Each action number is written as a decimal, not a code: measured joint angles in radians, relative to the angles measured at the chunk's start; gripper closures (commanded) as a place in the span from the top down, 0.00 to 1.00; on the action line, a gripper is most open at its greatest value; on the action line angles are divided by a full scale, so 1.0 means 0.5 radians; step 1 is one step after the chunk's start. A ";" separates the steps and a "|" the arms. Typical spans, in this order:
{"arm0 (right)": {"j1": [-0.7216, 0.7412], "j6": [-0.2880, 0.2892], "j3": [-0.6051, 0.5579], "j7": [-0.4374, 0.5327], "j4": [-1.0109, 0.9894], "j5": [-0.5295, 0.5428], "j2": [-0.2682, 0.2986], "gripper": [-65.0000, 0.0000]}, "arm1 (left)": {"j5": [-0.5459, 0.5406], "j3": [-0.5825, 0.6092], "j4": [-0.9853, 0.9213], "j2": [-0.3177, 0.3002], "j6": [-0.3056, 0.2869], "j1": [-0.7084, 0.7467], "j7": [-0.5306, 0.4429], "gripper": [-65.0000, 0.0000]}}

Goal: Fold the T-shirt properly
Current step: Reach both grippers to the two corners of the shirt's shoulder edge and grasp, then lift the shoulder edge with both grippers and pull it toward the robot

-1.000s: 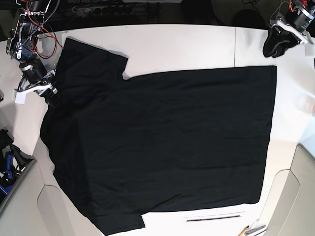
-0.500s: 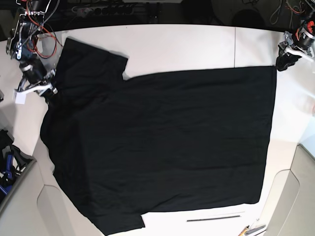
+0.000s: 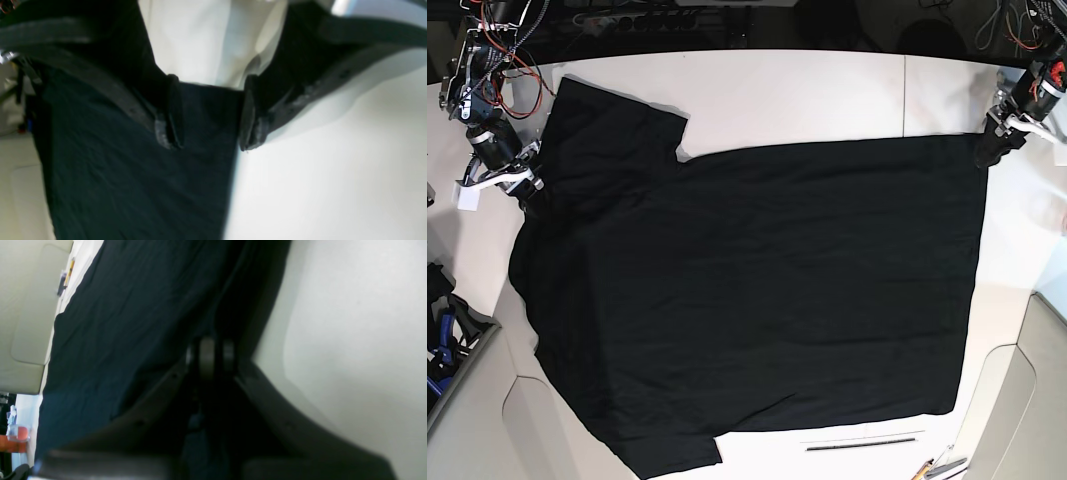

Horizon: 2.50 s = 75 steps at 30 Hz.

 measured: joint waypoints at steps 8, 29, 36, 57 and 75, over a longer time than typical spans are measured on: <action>0.000 0.003 0.000 -0.036 0.005 0.000 0.001 0.00 | 0.035 0.037 0.002 0.005 -0.014 -0.005 0.007 0.10; -0.784 -0.030 0.256 -0.294 1.091 -0.014 -0.021 0.00 | -0.188 -0.484 -0.008 -0.047 -0.157 0.230 0.317 0.00; -1.195 -0.034 0.260 -0.313 1.332 0.019 -0.021 0.00 | -0.387 -0.587 -0.006 -0.076 -0.238 0.377 0.490 0.00; -0.748 -0.015 0.055 -0.297 1.460 -0.123 -0.004 0.00 | -0.282 -0.716 0.272 -0.076 -0.245 0.095 0.397 0.00; -0.143 -0.116 -0.249 -0.117 0.718 -0.569 -0.005 0.00 | 0.462 -0.336 0.272 -0.075 -0.040 -0.175 0.045 0.00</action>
